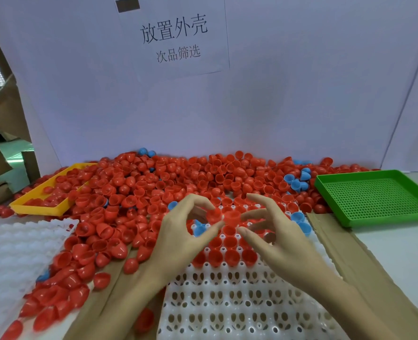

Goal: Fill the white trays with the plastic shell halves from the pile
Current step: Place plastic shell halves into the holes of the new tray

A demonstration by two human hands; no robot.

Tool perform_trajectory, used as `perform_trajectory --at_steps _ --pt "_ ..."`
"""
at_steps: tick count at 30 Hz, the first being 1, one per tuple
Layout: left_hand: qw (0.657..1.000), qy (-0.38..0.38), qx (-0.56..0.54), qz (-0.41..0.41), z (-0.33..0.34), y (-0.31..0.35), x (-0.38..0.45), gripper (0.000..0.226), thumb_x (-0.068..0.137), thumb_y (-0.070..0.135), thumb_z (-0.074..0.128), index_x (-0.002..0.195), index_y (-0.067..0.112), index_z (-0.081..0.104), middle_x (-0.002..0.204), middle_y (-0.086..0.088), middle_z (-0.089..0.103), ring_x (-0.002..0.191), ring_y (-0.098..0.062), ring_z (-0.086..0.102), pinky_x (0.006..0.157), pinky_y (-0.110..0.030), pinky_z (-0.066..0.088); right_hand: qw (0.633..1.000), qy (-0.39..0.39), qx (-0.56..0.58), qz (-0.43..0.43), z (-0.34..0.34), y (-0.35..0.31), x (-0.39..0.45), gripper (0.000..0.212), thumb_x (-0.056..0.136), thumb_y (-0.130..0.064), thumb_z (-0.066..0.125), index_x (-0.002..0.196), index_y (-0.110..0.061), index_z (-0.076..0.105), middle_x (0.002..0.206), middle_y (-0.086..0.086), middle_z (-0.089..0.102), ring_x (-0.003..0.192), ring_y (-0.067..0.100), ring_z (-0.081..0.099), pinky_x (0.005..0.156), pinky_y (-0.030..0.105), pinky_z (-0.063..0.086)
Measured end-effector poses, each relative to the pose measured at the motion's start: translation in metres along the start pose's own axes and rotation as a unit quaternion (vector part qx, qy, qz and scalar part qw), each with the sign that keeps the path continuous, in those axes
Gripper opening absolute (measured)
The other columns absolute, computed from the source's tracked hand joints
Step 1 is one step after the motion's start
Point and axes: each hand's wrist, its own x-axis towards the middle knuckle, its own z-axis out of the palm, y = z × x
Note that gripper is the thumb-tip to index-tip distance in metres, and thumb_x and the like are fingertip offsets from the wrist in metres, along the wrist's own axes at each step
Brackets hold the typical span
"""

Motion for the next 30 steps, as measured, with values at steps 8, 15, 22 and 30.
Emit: perform_trajectory --at_steps 8,15,22,30 --pt "0.998 -0.032 0.037 0.041 0.001 0.010 -0.017 0.038 0.089 0.026 0.084 0.120 0.027 0.063 0.104 0.016 0.061 0.101 -0.013 0.065 0.088 -0.021 0.051 0.999 -0.036 0.013 -0.038 0.007 0.004 0.000 0.026 0.089 -0.033 0.080 0.112 -0.041 0.071 0.107 -0.020 0.074 0.097 0.006 0.072 0.073 0.022 0.060" --pt "0.999 -0.039 0.013 0.015 -0.001 0.007 -0.020 0.032 0.092 0.030 0.081 0.119 0.031 0.063 0.110 0.016 0.067 0.106 -0.012 0.067 0.091 -0.020 0.051 0.999 -0.027 0.019 -0.037 0.008 0.007 0.000 0.031 0.087 -0.029 0.083 0.112 -0.044 0.071 0.109 -0.017 0.072 0.096 0.009 0.071 0.068 0.019 0.057" --pt "0.997 -0.052 0.011 -0.062 0.000 0.000 -0.019 0.027 0.099 0.041 0.068 0.124 0.030 0.069 0.112 0.019 0.069 0.110 -0.011 0.068 0.096 -0.028 0.054 0.994 -0.036 0.097 -0.047 0.007 -0.003 -0.003 0.029 0.099 -0.039 0.063 0.128 -0.038 0.065 0.107 -0.009 0.072 0.097 0.017 0.074 0.075 0.028 0.061" --pt "0.994 -0.098 0.038 -0.036 0.006 0.001 -0.021 0.026 0.102 0.049 0.062 0.120 0.031 0.070 0.111 0.019 0.067 0.111 -0.014 0.064 0.097 -0.026 0.050 0.991 -0.097 0.091 -0.023 0.002 -0.005 -0.001 0.019 0.103 -0.028 0.063 0.116 -0.030 0.077 0.098 -0.007 0.079 0.089 0.018 0.075 0.071 0.021 0.057"
